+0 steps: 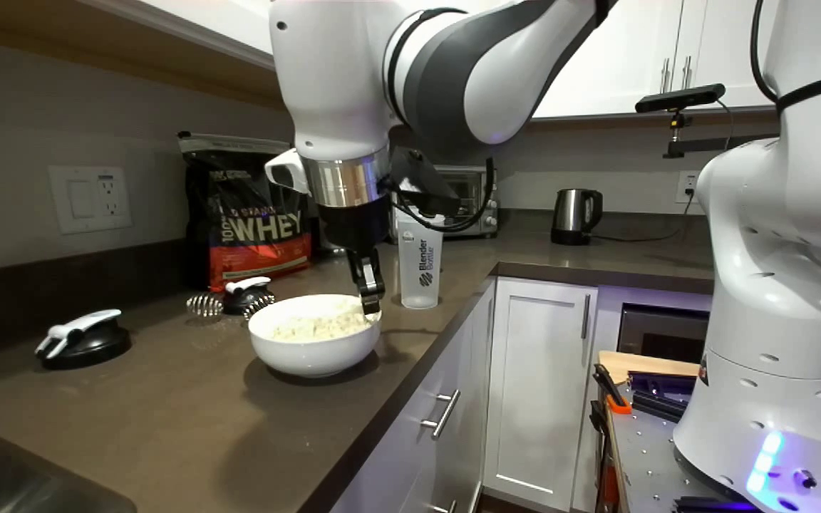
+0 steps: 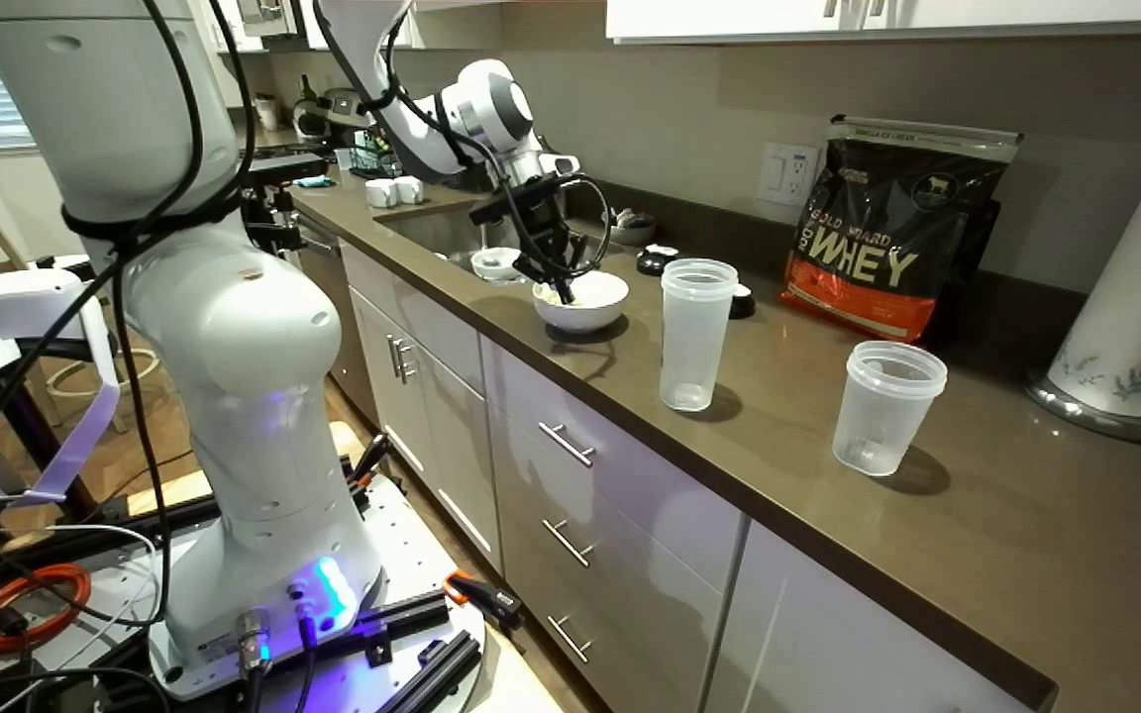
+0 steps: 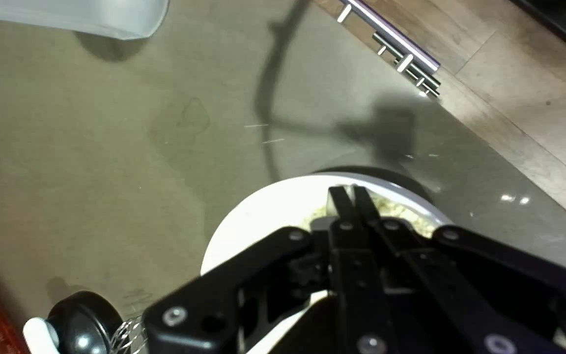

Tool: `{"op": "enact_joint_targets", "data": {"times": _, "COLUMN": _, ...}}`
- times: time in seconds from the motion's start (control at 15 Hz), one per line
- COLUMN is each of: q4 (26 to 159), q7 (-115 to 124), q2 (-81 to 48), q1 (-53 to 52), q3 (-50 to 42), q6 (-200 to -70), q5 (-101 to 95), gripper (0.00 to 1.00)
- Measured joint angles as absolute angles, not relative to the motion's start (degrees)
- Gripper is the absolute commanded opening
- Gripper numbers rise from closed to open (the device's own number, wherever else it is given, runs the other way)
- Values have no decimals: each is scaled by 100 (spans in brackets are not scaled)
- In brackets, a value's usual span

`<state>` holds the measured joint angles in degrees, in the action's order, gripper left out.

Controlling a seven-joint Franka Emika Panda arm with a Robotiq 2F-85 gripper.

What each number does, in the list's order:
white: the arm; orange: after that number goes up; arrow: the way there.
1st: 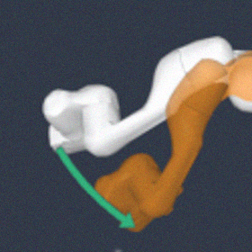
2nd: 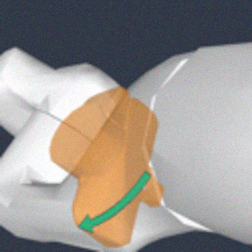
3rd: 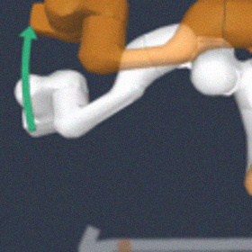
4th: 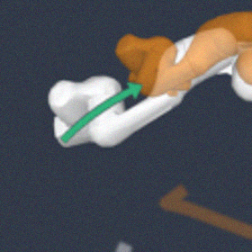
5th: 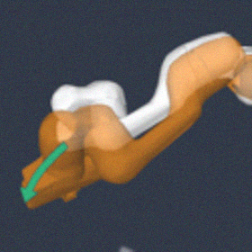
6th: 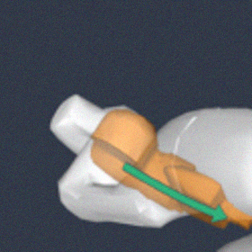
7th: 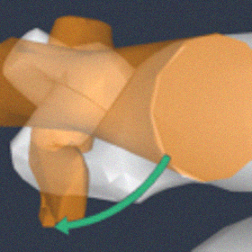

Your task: Take one scoop of the contents in the white bowl and put into the clear cup at the left

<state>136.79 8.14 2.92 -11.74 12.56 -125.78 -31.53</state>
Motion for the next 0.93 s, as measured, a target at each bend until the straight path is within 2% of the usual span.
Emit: {"op": "enact_joint_targets", "data": {"times": 0.93, "q4": 13530, "q7": 761, "q2": 291, "q1": -1131, "q3": 1013, "q6": -12578, "q5": -2255, "gripper": 1}}
